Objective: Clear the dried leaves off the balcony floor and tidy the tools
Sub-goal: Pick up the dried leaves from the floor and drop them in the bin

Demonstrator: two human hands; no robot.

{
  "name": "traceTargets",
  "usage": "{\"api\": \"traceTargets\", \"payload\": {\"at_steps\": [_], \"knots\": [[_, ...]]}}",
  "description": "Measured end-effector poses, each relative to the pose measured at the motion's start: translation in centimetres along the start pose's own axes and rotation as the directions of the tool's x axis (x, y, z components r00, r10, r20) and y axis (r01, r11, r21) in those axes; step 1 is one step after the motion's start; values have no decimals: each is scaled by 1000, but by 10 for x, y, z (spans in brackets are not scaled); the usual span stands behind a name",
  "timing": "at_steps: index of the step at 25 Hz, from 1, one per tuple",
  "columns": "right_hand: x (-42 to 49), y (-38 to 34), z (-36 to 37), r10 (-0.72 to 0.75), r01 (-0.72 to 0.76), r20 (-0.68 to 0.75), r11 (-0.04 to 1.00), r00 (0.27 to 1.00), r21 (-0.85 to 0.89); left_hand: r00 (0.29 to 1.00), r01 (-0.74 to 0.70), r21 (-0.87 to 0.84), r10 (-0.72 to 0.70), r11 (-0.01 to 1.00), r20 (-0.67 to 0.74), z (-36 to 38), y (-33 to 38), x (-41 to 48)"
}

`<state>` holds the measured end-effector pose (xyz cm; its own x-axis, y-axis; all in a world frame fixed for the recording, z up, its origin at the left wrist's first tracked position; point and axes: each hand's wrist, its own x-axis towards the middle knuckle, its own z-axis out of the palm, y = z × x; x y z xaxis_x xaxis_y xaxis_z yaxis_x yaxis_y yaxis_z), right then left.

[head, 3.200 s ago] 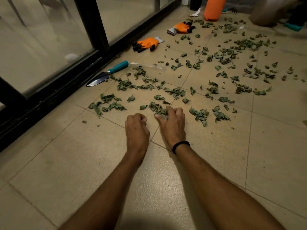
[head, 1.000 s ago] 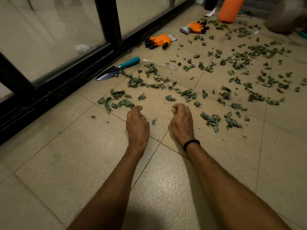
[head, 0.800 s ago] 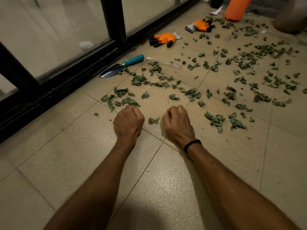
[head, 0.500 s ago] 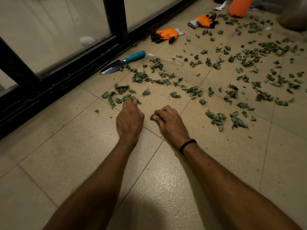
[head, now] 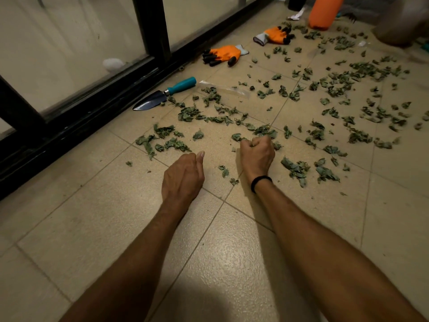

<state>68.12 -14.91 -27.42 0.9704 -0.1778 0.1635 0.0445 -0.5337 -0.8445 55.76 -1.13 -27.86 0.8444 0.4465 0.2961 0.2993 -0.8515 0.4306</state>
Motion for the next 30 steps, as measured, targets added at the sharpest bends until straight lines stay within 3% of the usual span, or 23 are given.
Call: {"api": "traceTargets", "payload": {"at_steps": [4,7,9,11,14,16,18,20,23,26,28,30], "knots": [[3,3,15,-67,84,140,989,988,-119,1000,-4,-153,-1,988,-31,7,-2,6],[5,7,19,-155,213,201,925,967,-316,991,-105,15,106,994,-86,15,8,25],[5,9,22,-207,254,162,894,965,-370,998,-42,158,50,987,-48,21,12,53],[4,6,22,-199,222,102,909,975,-353,997,62,269,-71,961,27,24,10,76],[2,-1,13,-124,135,75,976,989,-168,998,-48,349,36,936,42,26,10,80],[-1,-4,6,-88,92,59,994,994,-66,995,-88,149,94,985,-33,22,19,62],[-1,-3,3,-71,71,59,997,996,2,992,35,-232,-62,972,-109,10,34,38],[-3,-3,0,-121,115,121,992,985,55,935,248,-552,-345,796,-77,-6,41,11],[-24,5,-8,-272,299,367,954,890,-20,739,504,-786,-650,357,179,-27,38,-21],[-52,13,-15,-363,518,519,835,774,-188,587,546,-837,-721,19,367,-45,29,-39],[-60,14,-12,-424,554,459,809,781,-196,528,517,-846,-730,-128,433,-57,24,-46],[-64,7,-9,-392,511,395,819,831,-262,503,485,-852,-733,-199,458,-74,22,-51]]}}
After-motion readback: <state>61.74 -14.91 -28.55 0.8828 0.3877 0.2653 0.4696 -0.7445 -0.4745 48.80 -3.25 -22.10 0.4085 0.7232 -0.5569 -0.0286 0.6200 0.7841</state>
